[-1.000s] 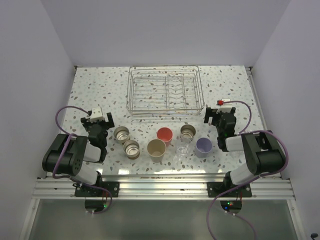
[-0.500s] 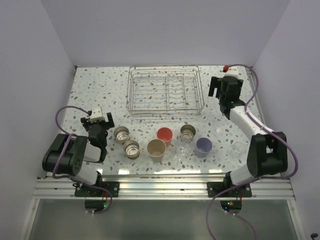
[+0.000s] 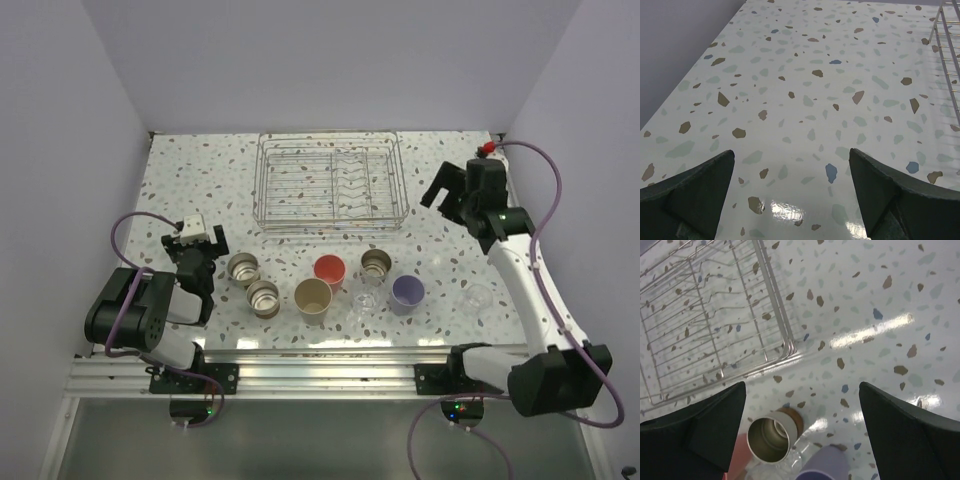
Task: Load the cups into the dish rack
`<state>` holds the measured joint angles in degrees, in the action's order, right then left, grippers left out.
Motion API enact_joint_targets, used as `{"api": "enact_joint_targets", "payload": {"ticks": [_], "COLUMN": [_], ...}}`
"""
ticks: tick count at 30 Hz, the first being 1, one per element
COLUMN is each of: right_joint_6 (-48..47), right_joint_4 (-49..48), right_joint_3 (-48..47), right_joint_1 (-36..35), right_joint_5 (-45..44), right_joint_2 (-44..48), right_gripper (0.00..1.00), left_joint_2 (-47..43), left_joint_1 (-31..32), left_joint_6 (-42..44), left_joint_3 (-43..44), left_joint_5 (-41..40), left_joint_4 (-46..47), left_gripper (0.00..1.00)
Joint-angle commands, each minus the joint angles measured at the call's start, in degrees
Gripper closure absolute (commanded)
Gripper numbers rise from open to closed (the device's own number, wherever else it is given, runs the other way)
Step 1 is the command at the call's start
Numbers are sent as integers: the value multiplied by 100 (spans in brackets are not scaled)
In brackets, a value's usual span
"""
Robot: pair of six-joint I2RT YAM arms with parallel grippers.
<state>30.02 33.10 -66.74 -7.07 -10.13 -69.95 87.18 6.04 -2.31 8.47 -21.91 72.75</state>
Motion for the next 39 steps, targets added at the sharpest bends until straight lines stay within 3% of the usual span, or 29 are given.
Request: {"api": "enact_joint_targets", "payload": {"ticks": [1, 5, 13, 26, 30, 34, 35, 37, 39], "right_joint_6": [409, 136, -58, -251, -260, -216, -225, -225, -181], "right_joint_4": [986, 2057, 2806, 2868, 2737, 2535, 2500, 2473, 2447], "right_joint_3": [144, 47, 64, -49, 3, 56, 73, 91, 187], "right_joint_1": [4, 4, -5, 4, -5, -31, -49, -84, -84], "right_joint_5": [959, 995, 1812, 2244, 2200, 2481, 2446, 2376, 2113], "right_joint_2": [726, 1245, 1924, 1757, 1810, 1819, 1819, 1827, 1924], "right_gripper": [2, 2, 2, 2, 2, 2, 2, 2, 2], "left_joint_2": [-43, -43, -43, -25, -437, -1053, -1071, -1062, -1167], "left_joint_1": [20, 20, 20, -59, -59, -42, -42, -42, -42], "left_joint_6": [81, 72, 81, 55, 116, -358, -358, -402, -963], "left_joint_3": [6, 6, 6, 93, 93, 1514, 2222, 2798, 3606], "left_joint_5": [-129, -129, -129, 27, 125, -1109, -1209, -1280, -1141], "left_joint_4": [776, 776, 767, 549, 382, -2435, -3598, -4494, -5899], "left_gripper": [0, 0, 0, 0, 0, 0, 0, 0, 0]}}
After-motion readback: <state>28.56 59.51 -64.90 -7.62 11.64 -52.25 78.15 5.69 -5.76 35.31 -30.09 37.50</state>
